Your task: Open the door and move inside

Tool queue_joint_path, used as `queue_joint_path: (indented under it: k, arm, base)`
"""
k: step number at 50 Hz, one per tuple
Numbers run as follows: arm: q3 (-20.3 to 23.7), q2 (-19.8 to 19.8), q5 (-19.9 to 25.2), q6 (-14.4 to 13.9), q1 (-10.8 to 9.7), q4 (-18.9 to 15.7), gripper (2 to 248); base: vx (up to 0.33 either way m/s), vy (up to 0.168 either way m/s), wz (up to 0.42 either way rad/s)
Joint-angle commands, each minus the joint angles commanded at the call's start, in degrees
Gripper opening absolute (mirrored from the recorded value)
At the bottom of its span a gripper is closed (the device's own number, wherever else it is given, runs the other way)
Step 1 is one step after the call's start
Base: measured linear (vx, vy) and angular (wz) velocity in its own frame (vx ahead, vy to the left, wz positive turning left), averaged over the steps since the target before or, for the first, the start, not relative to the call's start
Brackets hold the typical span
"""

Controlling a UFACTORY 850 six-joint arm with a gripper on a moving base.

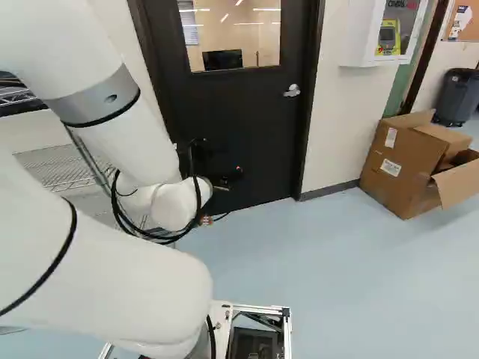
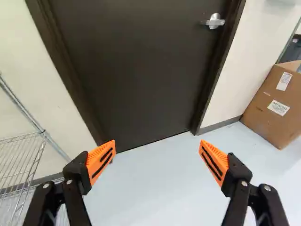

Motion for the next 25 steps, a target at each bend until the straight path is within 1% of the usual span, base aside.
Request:
queue_joint_path:
  k: [17,25]
  arm:
    - [0.00,0.00,0.00,0.00,0.00,0.00,247]
    - [0.00,0.00,0.00,0.00,0.00,0.00,247]
  base:
    - [0.266,-0.104,0.007]
    - [0.219,-0.140,0.006]
